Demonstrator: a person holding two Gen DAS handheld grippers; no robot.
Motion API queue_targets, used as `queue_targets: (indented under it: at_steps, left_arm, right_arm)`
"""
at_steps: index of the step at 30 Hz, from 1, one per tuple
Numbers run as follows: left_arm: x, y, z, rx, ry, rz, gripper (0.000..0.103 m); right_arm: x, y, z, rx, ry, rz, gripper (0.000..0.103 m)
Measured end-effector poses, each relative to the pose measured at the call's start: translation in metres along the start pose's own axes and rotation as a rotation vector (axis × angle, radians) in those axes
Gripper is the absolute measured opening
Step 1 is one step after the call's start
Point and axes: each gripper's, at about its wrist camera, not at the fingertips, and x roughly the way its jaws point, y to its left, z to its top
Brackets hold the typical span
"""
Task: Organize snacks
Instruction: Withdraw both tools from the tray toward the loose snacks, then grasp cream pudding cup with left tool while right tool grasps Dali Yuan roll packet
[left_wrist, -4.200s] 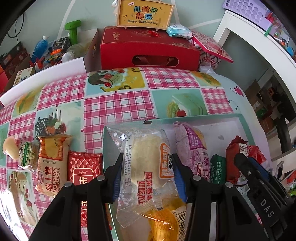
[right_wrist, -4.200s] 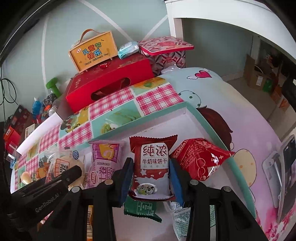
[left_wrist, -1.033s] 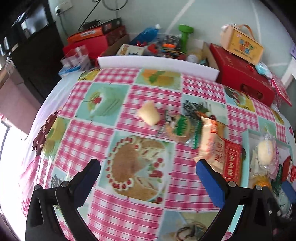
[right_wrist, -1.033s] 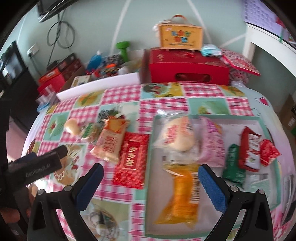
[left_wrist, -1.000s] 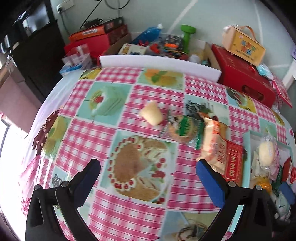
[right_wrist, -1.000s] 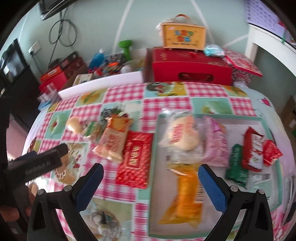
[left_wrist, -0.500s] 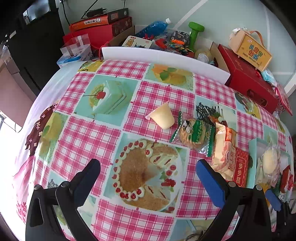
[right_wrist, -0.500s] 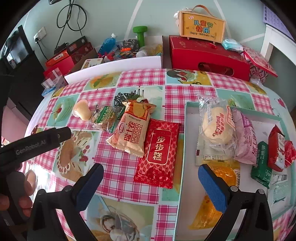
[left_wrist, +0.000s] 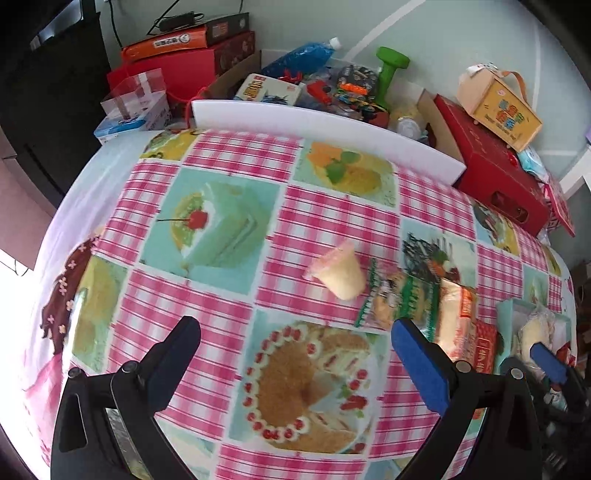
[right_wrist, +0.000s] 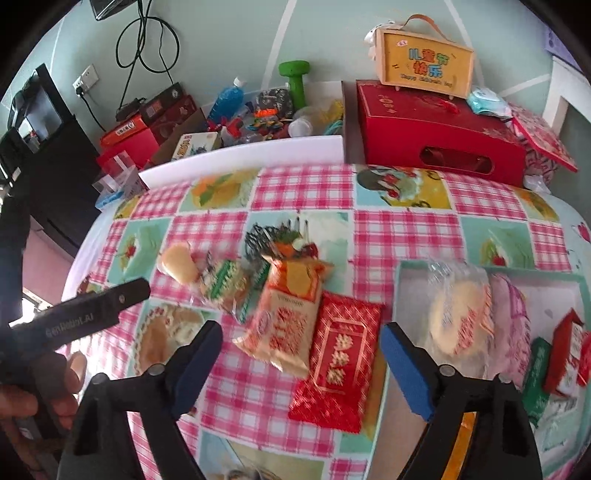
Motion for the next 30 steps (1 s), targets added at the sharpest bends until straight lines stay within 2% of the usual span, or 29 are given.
queue_targets:
  at_steps: [4, 9, 13, 17, 20, 22, 25, 30]
  left_arm:
    - [0.005, 0.015, 0.003, -0.029, 0.014, -0.001, 0.103]
    - [0.017, 0.023, 0.01, -0.062, 0.052, -0.045, 0.103]
    - [0.024, 0.011, 0.022, -0.014, 0.057, -0.023, 0.103]
    - [0.035, -0.003, 0.034, 0.003, 0.078, -0.063, 0.102]
    - [0.045, -0.014, 0.04, 0.03, 0.075, -0.044, 0.101]
    - [0.052, -0.017, 0.042, 0.043, 0.075, -0.04, 0.09]
    - [0.066, -0.023, 0.048, 0.044, 0.089, -0.047, 0.086]
    - [0.08, -0.034, 0.057, 0.07, 0.089, -0.035, 0.068]
  right_arm:
    - [0.008, 0.0, 0.013, 0.019, 0.023, 0.035, 0.078]
    - [0.023, 0.002, 0.02, 0.026, 0.067, 0.05, 0.068]
    - [0.039, 0.003, 0.024, 0.036, 0.115, 0.074, 0.063]
    - [0.053, 0.004, 0.026, 0.039, 0.15, 0.059, 0.059]
    - [0.061, 0.003, 0.026, 0.04, 0.17, 0.053, 0.057]
    - [0.067, 0.004, 0.026, 0.037, 0.184, 0.054, 0.057]
    - [0.075, 0.006, 0.024, 0.026, 0.199, 0.044, 0.055]
    - [0.087, 0.008, 0.022, 0.023, 0.216, 0.034, 0.054]
